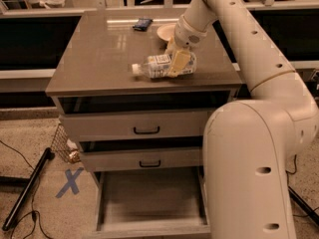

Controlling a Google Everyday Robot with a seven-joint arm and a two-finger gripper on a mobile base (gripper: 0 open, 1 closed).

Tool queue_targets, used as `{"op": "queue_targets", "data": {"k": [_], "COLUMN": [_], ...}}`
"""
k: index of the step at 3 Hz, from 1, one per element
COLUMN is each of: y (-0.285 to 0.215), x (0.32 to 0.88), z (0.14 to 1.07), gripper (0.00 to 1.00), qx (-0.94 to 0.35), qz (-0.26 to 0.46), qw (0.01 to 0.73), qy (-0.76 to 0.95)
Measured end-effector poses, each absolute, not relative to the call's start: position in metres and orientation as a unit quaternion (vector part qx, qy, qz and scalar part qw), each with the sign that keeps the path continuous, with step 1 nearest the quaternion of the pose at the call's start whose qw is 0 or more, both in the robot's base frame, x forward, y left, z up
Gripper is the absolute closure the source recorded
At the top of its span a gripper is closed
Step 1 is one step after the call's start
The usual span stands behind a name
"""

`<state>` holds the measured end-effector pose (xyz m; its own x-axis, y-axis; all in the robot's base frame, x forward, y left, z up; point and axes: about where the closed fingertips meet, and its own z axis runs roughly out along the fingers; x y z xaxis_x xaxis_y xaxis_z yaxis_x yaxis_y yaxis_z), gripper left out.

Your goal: Pick blue plastic bottle from bottom drawer and place on counter

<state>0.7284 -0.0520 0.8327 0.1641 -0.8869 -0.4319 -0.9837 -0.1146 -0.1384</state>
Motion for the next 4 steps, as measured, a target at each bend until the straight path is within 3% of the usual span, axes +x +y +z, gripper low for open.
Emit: {"op": "queue_targets", "data": {"k": [2,3,4], "y": [-0.049,-0.0442,-0.0406], "x": [0.7344,0.7402,0.7357], "z": [0.8323,0.8307,0.838], "gripper": [0.12,0.0,0.0], "qx": [-0.734,-0.733,-0.74], "qz": [0.118,0.115,0.12], "qw": [0.208,0.216,0.219], "qy": [0.636,0.634,0.624]}}
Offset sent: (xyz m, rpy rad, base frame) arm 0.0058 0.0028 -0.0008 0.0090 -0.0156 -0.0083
